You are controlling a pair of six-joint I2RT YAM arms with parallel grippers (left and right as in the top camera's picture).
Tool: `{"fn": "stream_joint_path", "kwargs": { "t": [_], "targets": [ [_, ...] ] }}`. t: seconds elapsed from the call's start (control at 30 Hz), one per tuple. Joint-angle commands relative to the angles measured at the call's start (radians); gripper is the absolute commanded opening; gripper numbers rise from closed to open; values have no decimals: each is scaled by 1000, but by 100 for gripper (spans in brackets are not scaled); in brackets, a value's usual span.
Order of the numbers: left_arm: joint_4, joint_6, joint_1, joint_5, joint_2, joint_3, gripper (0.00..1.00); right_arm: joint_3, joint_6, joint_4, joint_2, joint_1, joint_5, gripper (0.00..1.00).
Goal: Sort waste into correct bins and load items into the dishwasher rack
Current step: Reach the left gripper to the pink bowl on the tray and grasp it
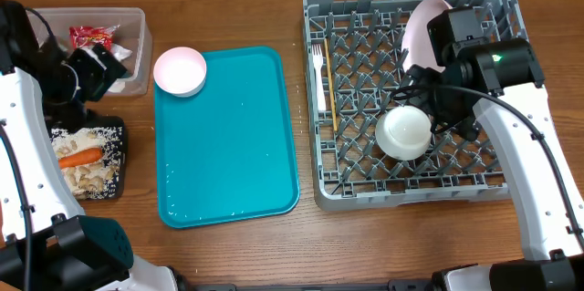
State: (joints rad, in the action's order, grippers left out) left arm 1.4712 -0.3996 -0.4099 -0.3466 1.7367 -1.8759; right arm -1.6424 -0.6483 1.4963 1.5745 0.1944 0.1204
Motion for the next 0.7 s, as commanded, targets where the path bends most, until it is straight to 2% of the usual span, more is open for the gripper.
{"fn": "stream_joint_path", "kwargs": {
  "t": [0.0,0.03,0.2,0.47,0.5,0.53,0.6,0.63,0.67],
  "targets": [
    [-58,192,64,-287,-5,-5,100,-13,-7,-3,-29,-1,17,100],
    [-92,243,127,-241,-4,-5,100,-13,-7,-3,-29,-1,17,100],
    [-194,249,289,-57,-3,-5,100,-13,-7,-3,-29,-1,17,100],
    [-354,242,416,129,11,-5,99,-13,-7,-3,-29,-1,17,100],
    [-374,241,425,166,19,-5,73,-13,-7,-3,-29,-1,17,100],
    [-393,238,433,209,27,-5,50,-13,-7,-3,-29,-1,17,100],
    [-417,209,437,283,47,-5,14,-13,-7,-3,-29,-1,17,100],
    [-432,178,437,330,64,-5,4,-13,-7,-3,-29,-1,17,100],
    [-443,151,436,360,79,-5,4,-13,-7,-3,-29,-1,17,100]
  ]
}}
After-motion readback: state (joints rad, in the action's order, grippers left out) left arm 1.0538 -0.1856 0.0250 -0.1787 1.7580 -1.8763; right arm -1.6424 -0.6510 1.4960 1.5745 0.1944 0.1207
